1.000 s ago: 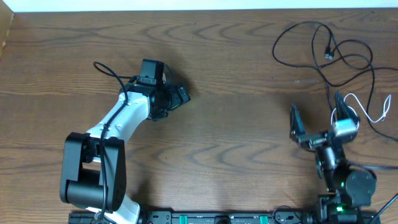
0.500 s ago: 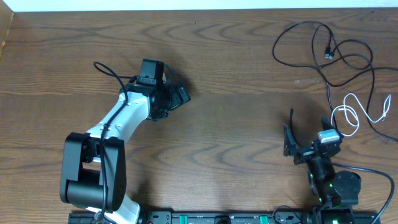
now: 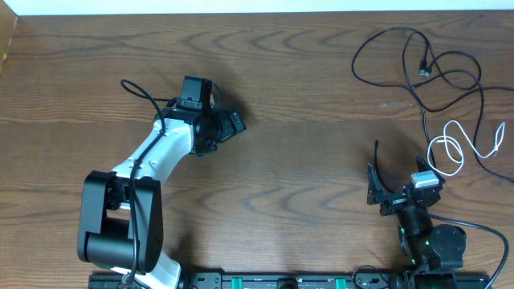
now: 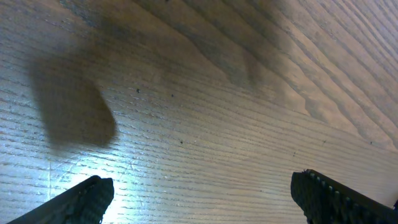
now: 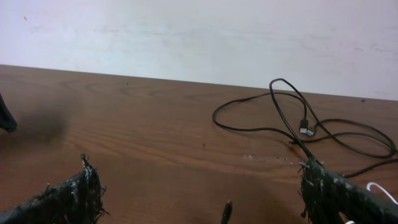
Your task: Untangle cables
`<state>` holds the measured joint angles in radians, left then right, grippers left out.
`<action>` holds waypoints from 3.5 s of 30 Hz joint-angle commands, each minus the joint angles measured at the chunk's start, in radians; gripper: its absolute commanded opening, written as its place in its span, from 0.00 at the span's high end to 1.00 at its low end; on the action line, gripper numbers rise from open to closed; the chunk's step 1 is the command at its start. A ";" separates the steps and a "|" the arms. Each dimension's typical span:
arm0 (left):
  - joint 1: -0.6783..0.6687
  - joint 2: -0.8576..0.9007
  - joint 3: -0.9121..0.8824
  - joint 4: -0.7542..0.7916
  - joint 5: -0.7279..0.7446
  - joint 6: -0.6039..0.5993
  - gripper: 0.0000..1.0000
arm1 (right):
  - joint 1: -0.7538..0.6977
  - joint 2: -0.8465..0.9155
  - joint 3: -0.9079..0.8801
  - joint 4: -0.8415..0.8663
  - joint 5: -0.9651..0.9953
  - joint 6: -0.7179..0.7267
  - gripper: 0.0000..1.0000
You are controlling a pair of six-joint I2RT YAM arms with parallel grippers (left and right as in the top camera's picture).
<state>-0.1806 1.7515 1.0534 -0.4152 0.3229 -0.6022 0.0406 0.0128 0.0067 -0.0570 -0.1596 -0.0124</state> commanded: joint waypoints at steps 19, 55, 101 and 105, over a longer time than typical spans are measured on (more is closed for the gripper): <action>-0.002 -0.001 -0.003 -0.003 -0.011 -0.001 0.02 | 0.000 -0.006 -0.001 -0.006 0.011 -0.011 0.01; -0.002 -0.001 -0.003 -0.003 -0.104 0.033 0.02 | 0.000 -0.006 -0.001 -0.006 0.011 -0.011 0.01; 0.000 -0.859 -0.833 0.739 -0.482 0.272 0.02 | 0.000 -0.006 -0.001 -0.006 0.011 -0.011 0.01; 0.000 -0.906 -0.867 0.751 -0.482 0.272 0.02 | 0.000 -0.006 -0.001 -0.006 0.011 -0.011 0.01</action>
<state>-0.1806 0.8829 0.2096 0.3252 -0.1383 -0.3393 0.0406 0.0124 0.0067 -0.0589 -0.1566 -0.0128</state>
